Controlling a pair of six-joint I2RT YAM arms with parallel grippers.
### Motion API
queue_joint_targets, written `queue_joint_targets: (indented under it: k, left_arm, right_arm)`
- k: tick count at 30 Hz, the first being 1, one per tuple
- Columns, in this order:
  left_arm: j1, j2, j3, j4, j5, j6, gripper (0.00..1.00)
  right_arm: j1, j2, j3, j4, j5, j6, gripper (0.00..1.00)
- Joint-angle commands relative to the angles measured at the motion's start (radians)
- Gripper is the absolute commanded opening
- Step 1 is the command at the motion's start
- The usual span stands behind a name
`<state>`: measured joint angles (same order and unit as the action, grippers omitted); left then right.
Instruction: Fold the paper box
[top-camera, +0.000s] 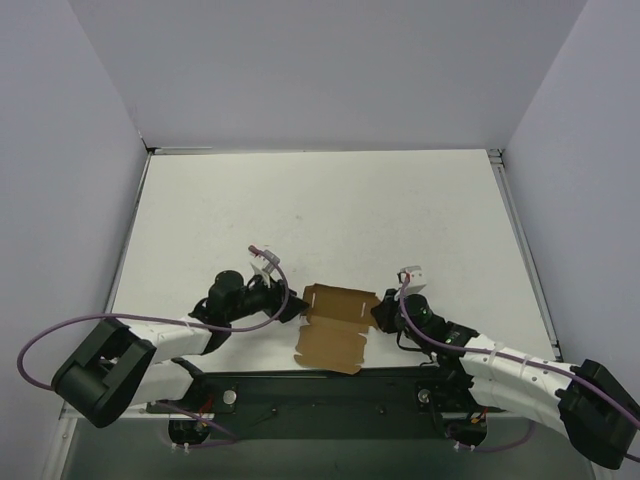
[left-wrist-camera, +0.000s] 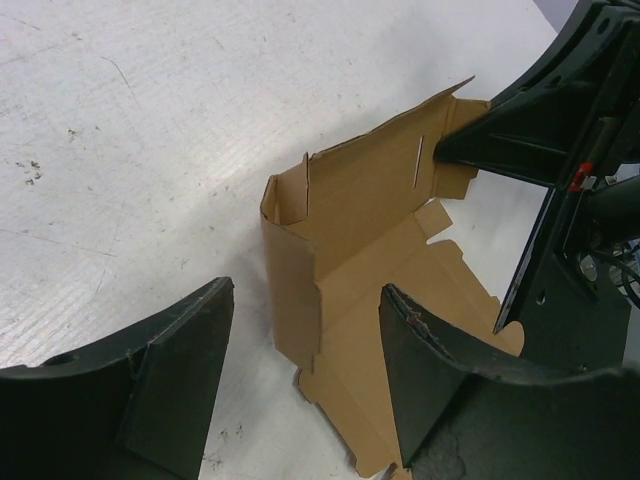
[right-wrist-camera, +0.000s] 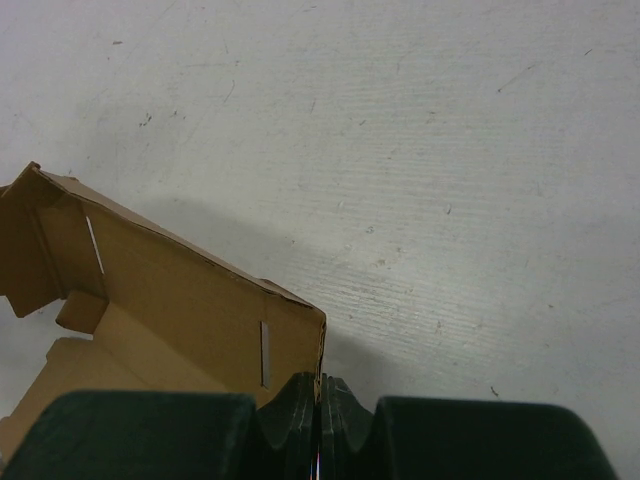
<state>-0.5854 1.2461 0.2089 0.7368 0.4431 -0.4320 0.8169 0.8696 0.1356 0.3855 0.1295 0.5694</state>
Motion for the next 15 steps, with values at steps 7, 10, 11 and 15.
queue_joint_targets:
  k: [7,10,11,15]
  left_arm:
    - [-0.076,-0.045,0.122,-0.258,-0.207,0.125,0.73]
    - [-0.120,-0.025,0.153,-0.295,-0.277,0.150,0.72]
    - [-0.148,-0.017,0.162,-0.306,-0.303,0.156,0.67]
    - [-0.179,0.019,0.210,-0.349,-0.371,0.183,0.24]
  right_arm:
    - [-0.001,0.058,0.042,0.004,0.025,-0.040,0.00]
    - [-0.001,0.071,0.052,0.003,0.027,-0.054,0.00]
    - [-0.001,0.075,0.061,0.001,0.028,-0.058,0.00]
    - [0.001,0.086,0.105,-0.045,0.035,-0.065,0.03]
